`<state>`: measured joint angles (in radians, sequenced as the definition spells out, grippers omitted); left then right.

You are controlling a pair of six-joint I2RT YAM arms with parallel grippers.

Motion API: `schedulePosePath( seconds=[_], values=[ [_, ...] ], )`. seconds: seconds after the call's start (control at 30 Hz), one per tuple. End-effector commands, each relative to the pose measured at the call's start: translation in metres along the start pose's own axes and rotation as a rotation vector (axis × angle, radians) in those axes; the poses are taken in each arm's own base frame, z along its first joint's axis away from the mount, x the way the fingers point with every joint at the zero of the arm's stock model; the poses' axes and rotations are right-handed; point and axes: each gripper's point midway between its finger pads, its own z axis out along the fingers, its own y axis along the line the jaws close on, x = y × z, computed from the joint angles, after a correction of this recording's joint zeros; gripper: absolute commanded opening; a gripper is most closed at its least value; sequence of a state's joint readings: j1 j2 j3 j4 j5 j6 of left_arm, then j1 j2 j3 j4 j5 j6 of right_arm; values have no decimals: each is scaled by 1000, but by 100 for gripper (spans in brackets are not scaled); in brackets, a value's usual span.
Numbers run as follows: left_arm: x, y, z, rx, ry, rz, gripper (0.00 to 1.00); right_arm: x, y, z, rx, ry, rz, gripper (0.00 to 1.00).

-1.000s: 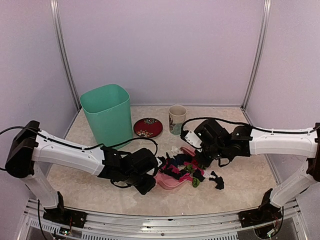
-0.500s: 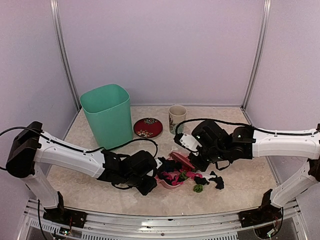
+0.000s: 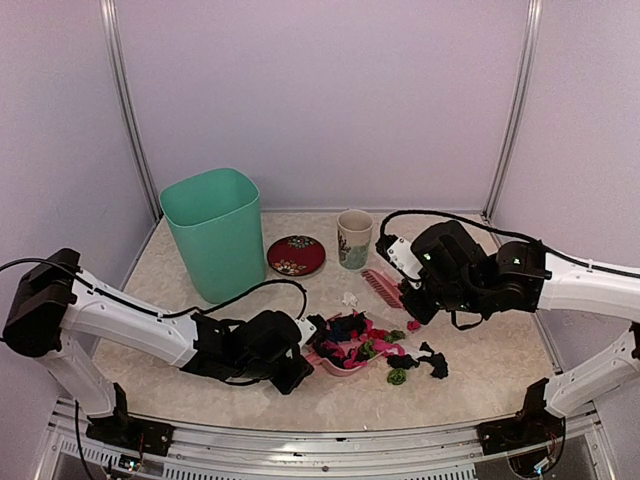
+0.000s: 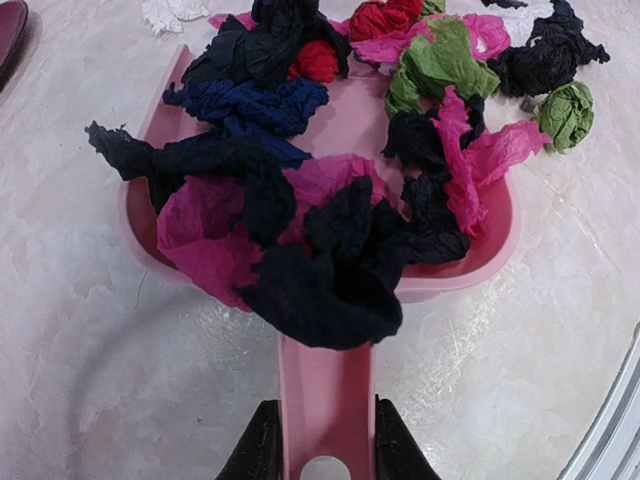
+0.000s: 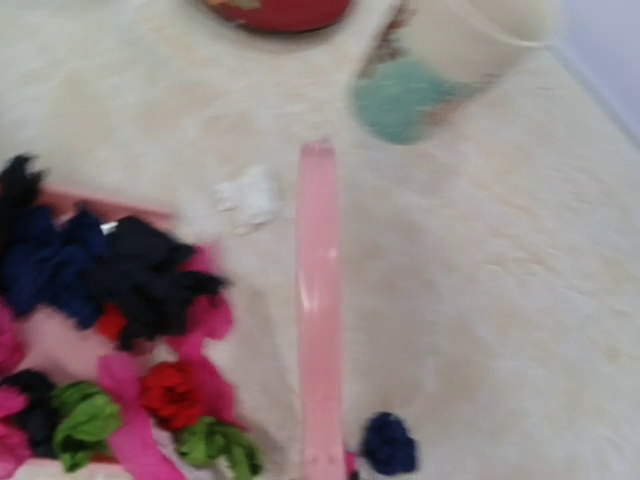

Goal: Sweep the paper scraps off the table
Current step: Sweep the paper scraps into the dustpan, then dump the paper scraps in the dustpan into the trash bin.

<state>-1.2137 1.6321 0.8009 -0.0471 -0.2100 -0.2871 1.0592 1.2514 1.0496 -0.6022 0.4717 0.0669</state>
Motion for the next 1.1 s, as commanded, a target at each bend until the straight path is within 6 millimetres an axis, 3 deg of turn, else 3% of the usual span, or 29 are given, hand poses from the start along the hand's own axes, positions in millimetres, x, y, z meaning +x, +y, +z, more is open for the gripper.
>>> schedulePosePath(
  seconds=[0.0,0.43,0.67,1.07],
  values=[
    [-25,-4,-11,-1,-120,-24,0,-7,-37,-25,154,-47,95,0],
    [-59,8,-43,-62,-238,-31,0,7,-74,-51,255,-134,276,0],
    [-80,22,-71,-126,-271,-42,0,21,-88,-46,282,-126,334,0],
    [-125,49,-139,-173,-338,-103,0,23,-89,-29,246,-132,350,0]
  ],
)
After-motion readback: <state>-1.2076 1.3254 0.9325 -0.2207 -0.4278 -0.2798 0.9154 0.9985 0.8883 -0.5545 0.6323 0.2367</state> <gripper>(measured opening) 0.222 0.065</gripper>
